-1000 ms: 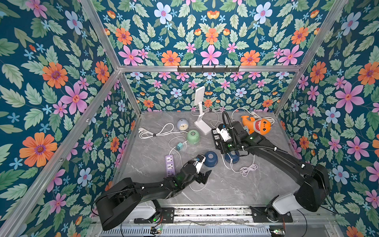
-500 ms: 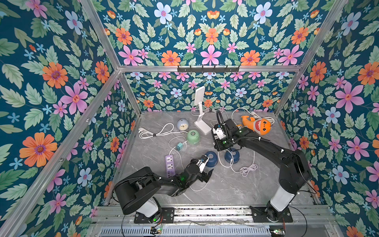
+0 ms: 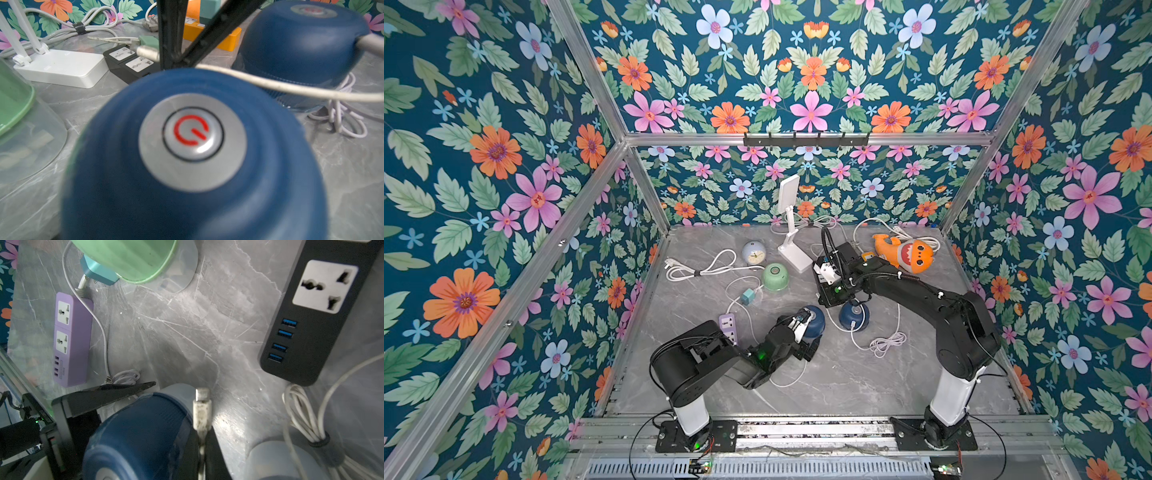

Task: Charge the cordless meat grinders
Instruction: Pick up the cordless meat grinder at the center of the board.

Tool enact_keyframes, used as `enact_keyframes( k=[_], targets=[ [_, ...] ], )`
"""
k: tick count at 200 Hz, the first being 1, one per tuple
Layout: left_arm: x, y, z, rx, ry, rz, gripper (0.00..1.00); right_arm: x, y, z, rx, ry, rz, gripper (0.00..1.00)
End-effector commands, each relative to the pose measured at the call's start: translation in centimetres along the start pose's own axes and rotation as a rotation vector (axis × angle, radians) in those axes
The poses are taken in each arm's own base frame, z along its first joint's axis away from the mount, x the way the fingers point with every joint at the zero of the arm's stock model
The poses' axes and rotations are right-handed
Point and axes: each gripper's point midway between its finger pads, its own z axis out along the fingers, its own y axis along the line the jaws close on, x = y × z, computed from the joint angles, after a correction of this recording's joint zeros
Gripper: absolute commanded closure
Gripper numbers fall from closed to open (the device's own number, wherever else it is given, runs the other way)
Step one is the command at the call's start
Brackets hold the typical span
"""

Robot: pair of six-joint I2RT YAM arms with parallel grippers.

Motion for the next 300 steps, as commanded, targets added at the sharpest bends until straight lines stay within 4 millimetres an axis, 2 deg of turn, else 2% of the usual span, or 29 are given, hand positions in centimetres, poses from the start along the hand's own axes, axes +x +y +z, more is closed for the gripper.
enact_keyframes(
  k=[1,78,148,180,223,263,300],
  targets=[
    [-0.9,0.1,0.5,-0.002,-0.039,0.007,0.00,0.8,0.5,0.3,-0.037,0.036,-0.026,1.00],
    [-0.5,0.5,1.8,-0.020,-0.034,-0.002,0.01,1.9,1.3,1.2,-0.069,0.074,-0.046,1.00],
    [-0.5,1.3,2.0,-0.064,-0.050,-0.020,0.02,2.8,2.0,1.4,-0.073,0.092,-0.060,1.00],
    [-0.5,1.4,2.0,-0.070,-0.065,-0.031,0.05,3.2,2.1,1.4,-0.073,0.097,-0.062,1.00],
    [-0.7,1.5,1.8,-0.078,-0.071,-0.038,0.14,3.4,2.1,1.1,-0.067,0.095,-0.060,1.00],
    [-1.6,1.9,0.5,-0.087,-0.104,-0.045,0.22,2.9,2.1,-0.2,-0.045,0.064,-0.071,1.00],
    [-3.8,1.9,-1.3,-0.075,-0.135,-0.020,0.26,1.9,2.1,-3.5,0.021,-0.003,-0.109,1.00]
  ],
)
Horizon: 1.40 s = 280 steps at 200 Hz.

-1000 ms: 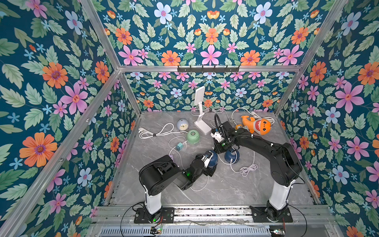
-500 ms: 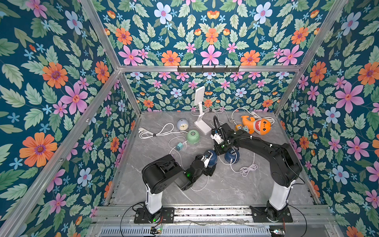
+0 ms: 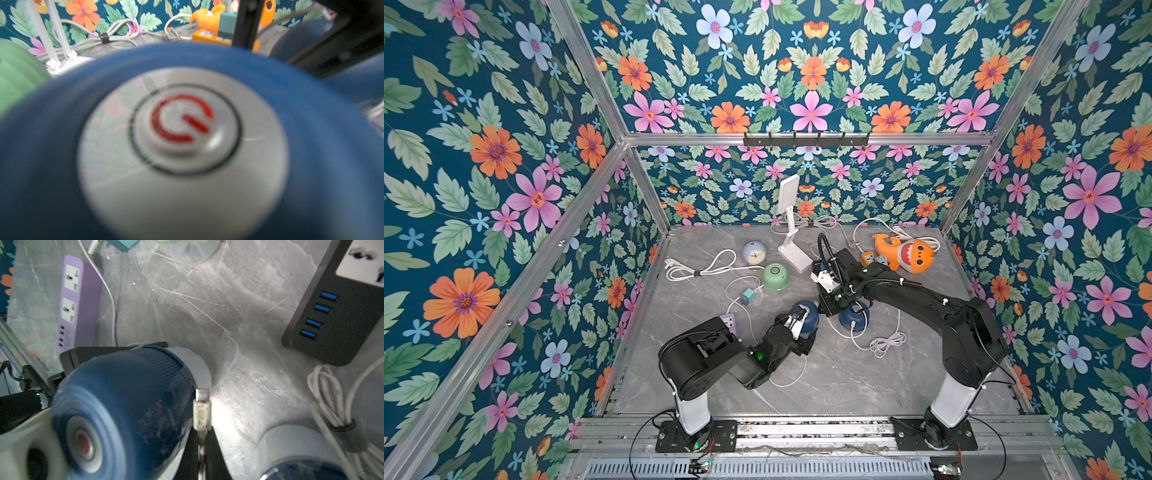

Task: Charge the cordless meat grinders
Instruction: Pick up the cordless meat grinder at the center of the board, then insert the charging cable into the cordless meat grinder.

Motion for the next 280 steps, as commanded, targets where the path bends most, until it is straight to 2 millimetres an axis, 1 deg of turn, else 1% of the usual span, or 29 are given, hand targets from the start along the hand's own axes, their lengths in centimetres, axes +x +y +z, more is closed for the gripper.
enact_keyframes(
  k=[1,12,16,17,19,33,60,86,100,131,154,187,228,280],
  targets=[
    [-2.8,0.0,-0.8,0.007,-0.067,0.013,0.26,-0.2,-0.1,-2.1,0.048,-0.021,-0.035,1.00],
    [-3.7,-0.1,-1.3,0.015,-0.069,0.029,0.27,-0.3,-0.1,-3.3,0.072,-0.040,-0.054,1.00],
    [-4.0,-0.1,-1.4,0.018,-0.068,0.036,0.26,-0.2,-0.3,-3.4,0.082,-0.037,-0.055,1.00],
    [-4.1,-0.1,-1.5,0.018,-0.067,0.037,0.26,-0.4,-0.1,-4.0,0.083,-0.054,-0.061,1.00],
    [-4.3,-0.2,-1.6,0.020,-0.071,0.039,0.27,-0.6,0.1,-4.7,0.086,-0.069,-0.068,1.00],
    [-5.5,-0.3,-2.2,0.032,-0.056,0.068,0.26,-0.7,0.2,-6.7,0.113,-0.103,-0.098,1.00],
    [-7.4,-0.5,-3.1,0.048,-0.010,0.144,0.26,-0.7,2.0,-10.0,0.141,-0.156,-0.188,1.00],
    [-9.7,0.2,-4.4,0.023,-0.018,0.196,0.26,-0.1,4.4,-12.1,0.181,-0.184,-0.294,1.00],
    [-10.8,0.5,-5.0,0.006,-0.021,0.224,0.26,0.2,5.6,-12.9,0.165,-0.195,-0.313,1.00],
    [-12.7,1.1,-6.0,-0.017,-0.034,0.274,0.26,0.7,7.5,-14.8,0.145,-0.240,-0.337,1.00],
    [-13.4,1.3,-6.3,-0.027,-0.030,0.303,0.27,1.4,8.5,-15.3,0.157,-0.232,-0.371,1.00],
    [-14.2,1.3,-6.4,-0.029,-0.035,0.321,0.28,2.5,9.4,-15.2,0.144,-0.210,-0.393,1.00],
    [-14.5,1.2,-6.6,-0.021,-0.048,0.310,0.29,2.9,9.5,-15.0,0.140,-0.194,-0.394,1.00],
    [-14.7,0.9,-6.7,-0.008,-0.058,0.309,0.30,2.9,9.6,-14.4,0.136,-0.182,-0.396,1.00]
  ],
)
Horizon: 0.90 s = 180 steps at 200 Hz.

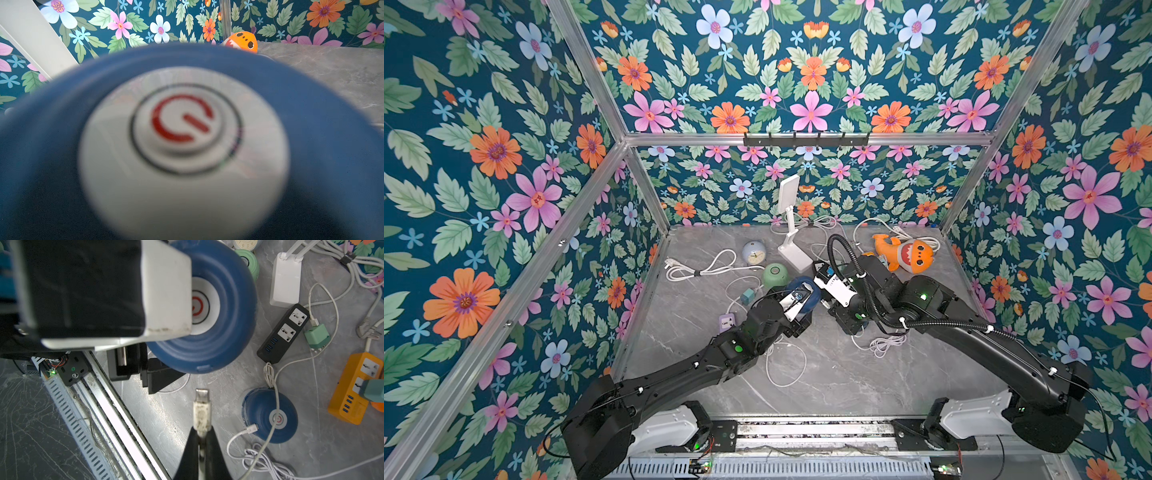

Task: Charge the cordless meat grinders
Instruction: Insert the charging cable into the cordless meat grinder.

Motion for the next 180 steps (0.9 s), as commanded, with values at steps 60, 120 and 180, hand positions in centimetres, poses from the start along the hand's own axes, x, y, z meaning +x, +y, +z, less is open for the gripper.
enact_keyframes(
  k=[60,120,180],
  targets=[
    [-0.6,-0.2,-0.1,0.015,-0.026,0.004,0.32,0.2,-0.1,1.1,0.004,0.025,-0.004,1.00],
    [0.0,-0.8,-0.1,0.042,-0.016,0.011,0.33,-0.2,0.1,1.3,-0.006,0.021,-0.008,1.00],
    [0.6,-1.3,-0.1,0.064,-0.003,0.023,0.34,-0.1,0.3,1.5,-0.020,0.031,-0.009,1.00]
  ],
)
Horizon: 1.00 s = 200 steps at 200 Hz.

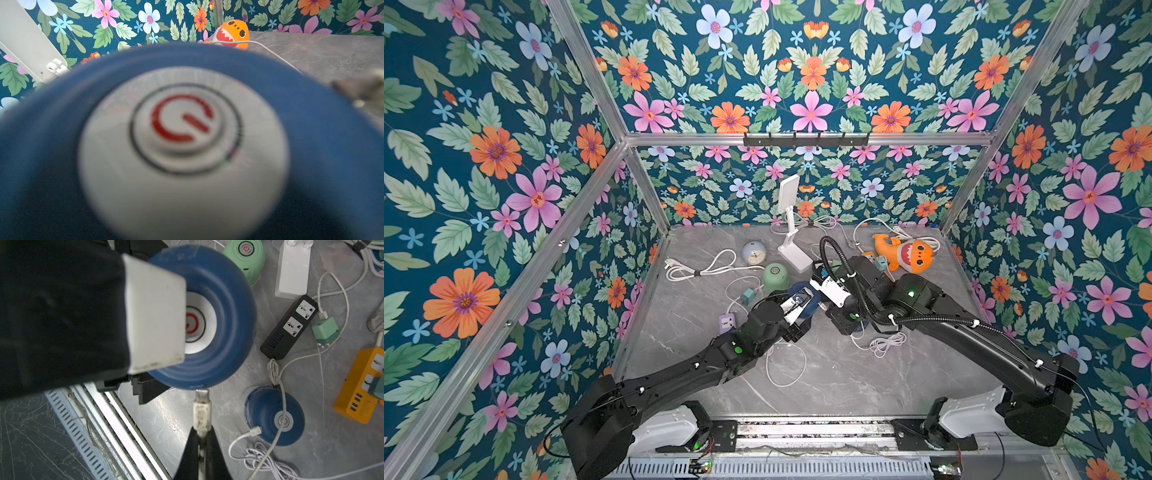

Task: Charge the cordless meat grinders
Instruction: Insert the charging cable into the cordless meat grinder.

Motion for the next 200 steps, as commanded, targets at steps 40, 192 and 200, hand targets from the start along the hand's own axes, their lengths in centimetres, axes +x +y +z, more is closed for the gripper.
enact_keyframes(
  k=[40,192,200],
  targets=[
    [-1.0,0.0,-0.2,0.008,-0.036,0.011,0.34,-0.3,0.5,0.3,-0.029,0.001,-0.012,1.00],
    [-0.3,-3.1,-0.5,0.070,-0.012,0.097,0.38,-4.1,1.4,0.1,-0.077,-0.111,-0.003,1.00],
    [-0.4,-3.4,-0.5,0.076,-0.014,0.099,0.39,-4.5,1.5,0.1,-0.083,-0.117,-0.003,1.00]
  ],
)
